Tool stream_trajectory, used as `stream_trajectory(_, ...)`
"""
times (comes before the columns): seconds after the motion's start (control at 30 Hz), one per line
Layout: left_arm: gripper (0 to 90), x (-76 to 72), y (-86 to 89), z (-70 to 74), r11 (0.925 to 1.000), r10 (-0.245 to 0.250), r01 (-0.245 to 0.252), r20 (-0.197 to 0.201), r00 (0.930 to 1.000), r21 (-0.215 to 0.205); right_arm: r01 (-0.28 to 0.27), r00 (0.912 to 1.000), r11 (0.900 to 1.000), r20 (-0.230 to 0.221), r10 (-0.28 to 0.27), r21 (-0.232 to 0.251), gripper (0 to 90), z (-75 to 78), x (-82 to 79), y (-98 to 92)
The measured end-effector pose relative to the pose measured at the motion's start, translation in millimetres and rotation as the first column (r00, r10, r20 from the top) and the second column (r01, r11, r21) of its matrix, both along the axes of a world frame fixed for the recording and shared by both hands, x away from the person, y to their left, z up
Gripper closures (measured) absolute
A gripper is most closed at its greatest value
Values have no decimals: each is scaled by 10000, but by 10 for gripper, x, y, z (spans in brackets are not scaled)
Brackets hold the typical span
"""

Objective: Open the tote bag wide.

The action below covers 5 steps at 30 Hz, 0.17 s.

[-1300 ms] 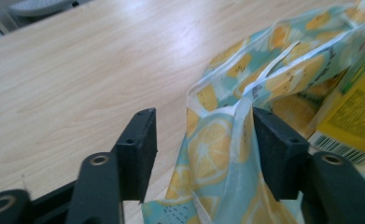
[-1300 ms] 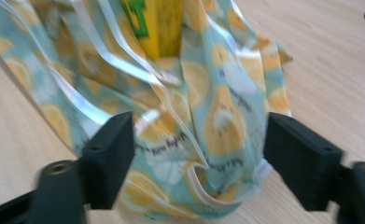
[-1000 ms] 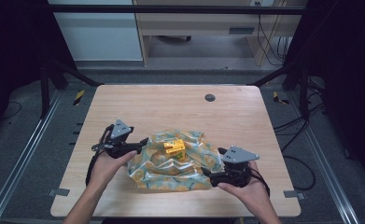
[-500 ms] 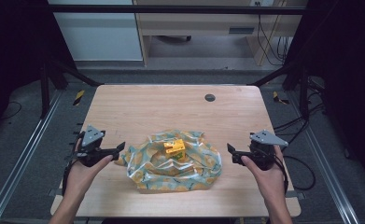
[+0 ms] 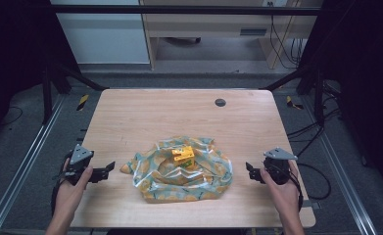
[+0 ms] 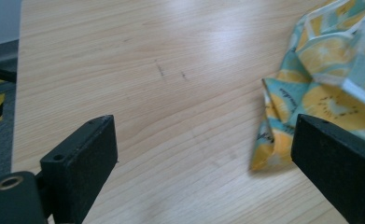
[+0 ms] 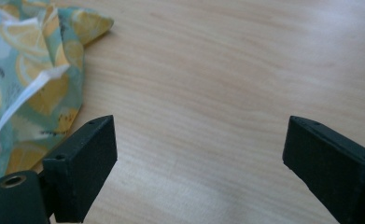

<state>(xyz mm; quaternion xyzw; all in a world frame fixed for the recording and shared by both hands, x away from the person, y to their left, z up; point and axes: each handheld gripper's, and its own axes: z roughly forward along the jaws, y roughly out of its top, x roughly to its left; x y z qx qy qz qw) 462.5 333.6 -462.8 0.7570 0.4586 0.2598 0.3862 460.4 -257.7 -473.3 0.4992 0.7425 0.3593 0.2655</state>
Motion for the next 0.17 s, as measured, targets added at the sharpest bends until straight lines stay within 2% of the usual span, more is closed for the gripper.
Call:
stream_trajectory(0.1,68,21,28,-55,9992,249,-254,-160,9996,-304,90,9995,9994,-301,-80,323,102,-68,-14,-50)
stream_trajectory(0.17,69,35,2,-71,9995,218,-224,-247,9995,-226,180,9993,9993,-335,-169,327,102,-92,-9,-74)
